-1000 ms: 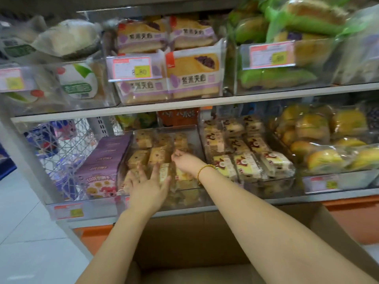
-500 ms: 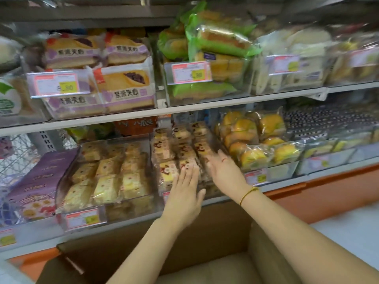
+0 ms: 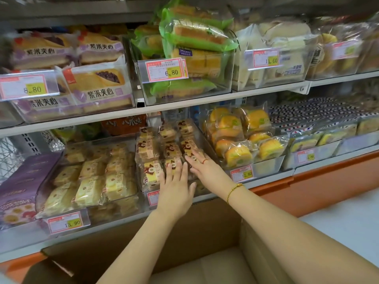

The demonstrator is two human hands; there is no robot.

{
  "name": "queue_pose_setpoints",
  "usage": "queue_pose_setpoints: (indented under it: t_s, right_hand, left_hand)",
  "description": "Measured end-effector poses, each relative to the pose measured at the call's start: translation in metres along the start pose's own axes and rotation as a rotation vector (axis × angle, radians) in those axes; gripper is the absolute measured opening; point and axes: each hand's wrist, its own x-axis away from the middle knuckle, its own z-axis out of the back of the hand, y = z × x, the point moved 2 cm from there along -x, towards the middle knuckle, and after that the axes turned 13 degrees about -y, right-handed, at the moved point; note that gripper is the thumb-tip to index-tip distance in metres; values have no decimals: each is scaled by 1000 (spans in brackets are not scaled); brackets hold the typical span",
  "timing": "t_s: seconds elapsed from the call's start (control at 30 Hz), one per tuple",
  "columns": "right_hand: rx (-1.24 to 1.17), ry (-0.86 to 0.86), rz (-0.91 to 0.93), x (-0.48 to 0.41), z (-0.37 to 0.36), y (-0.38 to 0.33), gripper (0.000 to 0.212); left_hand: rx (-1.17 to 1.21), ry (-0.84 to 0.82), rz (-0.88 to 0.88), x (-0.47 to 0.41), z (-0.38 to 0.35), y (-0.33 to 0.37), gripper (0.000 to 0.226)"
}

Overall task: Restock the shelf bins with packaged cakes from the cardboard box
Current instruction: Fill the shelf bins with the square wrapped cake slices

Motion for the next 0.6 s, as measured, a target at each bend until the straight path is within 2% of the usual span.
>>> queue_pose_setpoints:
  t_s: [0.07,0.27,0.43,0.53,0.6]
  right_hand:
    - [43,7,32,1,-6,7,55]
    - [-72,46,82,3,-3,4,50]
    - [-6,34,94,19,6,5,53]
    - [1,136,138,32,17,5,54]
    - [24,274,163,47,28,9,51]
  left_hand:
    - [8,-1,13,1,1,2,63]
    - [43,-27,76,-1,6,10,60]
    - [121,-68,111,-5,13,11,61]
    - [206,6,108,-9,21,16,59]
    - [246,92,49,-13,29,26,57]
